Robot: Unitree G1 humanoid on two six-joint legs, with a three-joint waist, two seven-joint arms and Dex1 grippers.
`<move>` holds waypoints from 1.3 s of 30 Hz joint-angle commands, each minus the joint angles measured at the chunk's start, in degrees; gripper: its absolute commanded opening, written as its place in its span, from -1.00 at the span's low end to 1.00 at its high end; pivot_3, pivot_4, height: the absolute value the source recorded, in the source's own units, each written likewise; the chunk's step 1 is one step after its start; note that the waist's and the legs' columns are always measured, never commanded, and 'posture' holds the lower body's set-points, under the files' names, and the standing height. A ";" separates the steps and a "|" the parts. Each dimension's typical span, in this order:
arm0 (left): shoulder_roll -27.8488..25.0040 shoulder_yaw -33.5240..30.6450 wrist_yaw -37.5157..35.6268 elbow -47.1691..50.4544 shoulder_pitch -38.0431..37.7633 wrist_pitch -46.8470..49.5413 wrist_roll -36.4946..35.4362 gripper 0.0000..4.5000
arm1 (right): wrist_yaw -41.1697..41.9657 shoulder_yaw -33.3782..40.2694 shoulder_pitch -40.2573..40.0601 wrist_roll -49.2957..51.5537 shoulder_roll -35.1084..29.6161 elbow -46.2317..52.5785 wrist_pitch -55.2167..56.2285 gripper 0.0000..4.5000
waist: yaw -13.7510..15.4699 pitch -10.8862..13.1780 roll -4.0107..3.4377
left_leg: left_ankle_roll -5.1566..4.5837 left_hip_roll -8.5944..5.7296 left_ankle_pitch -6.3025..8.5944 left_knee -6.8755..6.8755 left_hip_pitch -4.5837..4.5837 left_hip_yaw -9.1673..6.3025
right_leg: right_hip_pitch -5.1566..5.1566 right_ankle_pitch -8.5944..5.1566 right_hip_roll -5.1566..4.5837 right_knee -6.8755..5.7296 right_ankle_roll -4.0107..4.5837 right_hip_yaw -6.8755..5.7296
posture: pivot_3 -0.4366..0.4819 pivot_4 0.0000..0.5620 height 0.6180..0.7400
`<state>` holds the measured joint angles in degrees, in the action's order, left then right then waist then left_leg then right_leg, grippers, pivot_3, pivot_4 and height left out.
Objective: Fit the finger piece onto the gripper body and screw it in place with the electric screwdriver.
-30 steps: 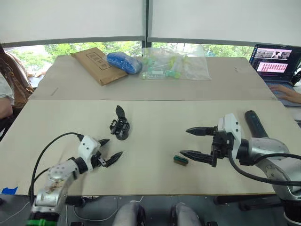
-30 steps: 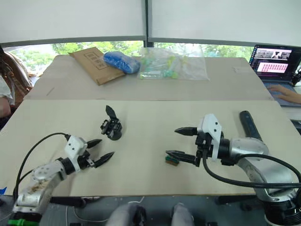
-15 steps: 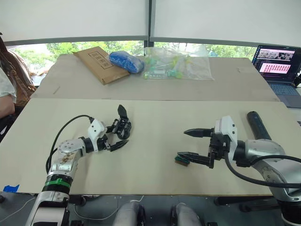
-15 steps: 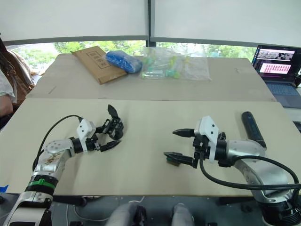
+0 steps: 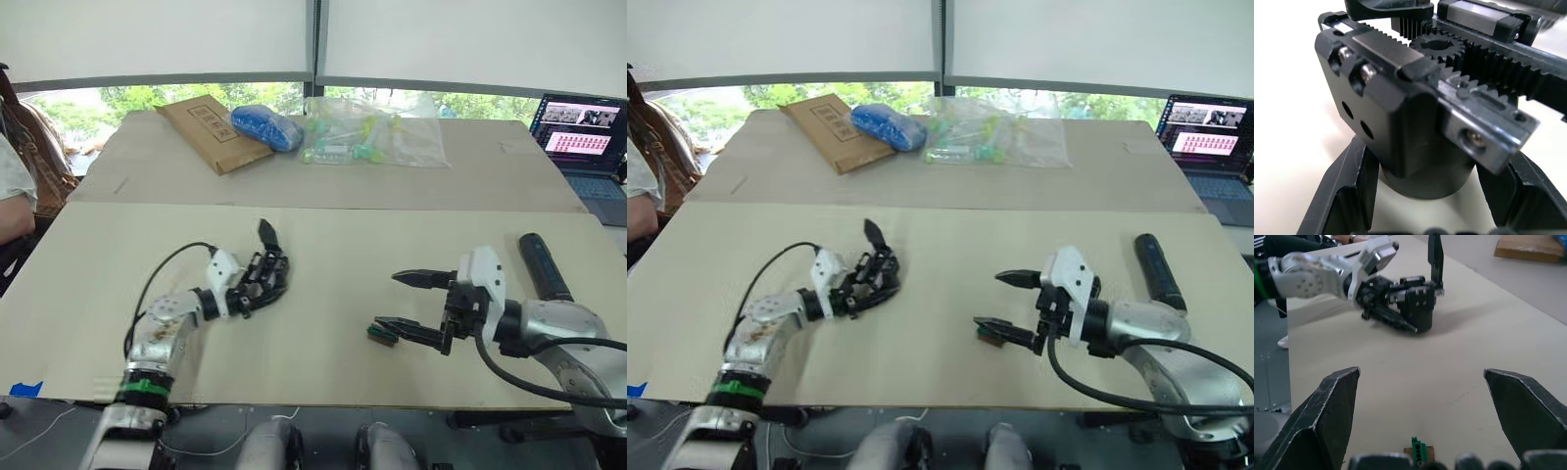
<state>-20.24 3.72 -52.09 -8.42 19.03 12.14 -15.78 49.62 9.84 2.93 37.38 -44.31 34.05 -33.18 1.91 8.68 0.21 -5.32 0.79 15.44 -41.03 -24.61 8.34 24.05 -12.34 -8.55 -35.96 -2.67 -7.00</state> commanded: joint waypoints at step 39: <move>-15.17 -3.95 -5.49 23.57 -6.71 19.16 -12.33 0.99 | -8.18 19.35 0.76 20.08 -19.41 -8.01 -26.72 1.00 | -0.61 0.01 -0.01 | -0.06 0.08 0.03 0.13 0.20 -0.08 | 0.04 -0.02 -0.06 0.00 0.16 0.10 | -0.05 -0.47 0.87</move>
<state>-34.57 1.58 -53.34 11.74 10.44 30.42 -23.42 42.76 28.22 2.02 55.70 -62.07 27.54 -56.45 1.30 8.69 0.21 -5.39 0.87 15.47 -40.93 -24.43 8.26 24.10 -12.36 -8.63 -35.97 -2.52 -6.90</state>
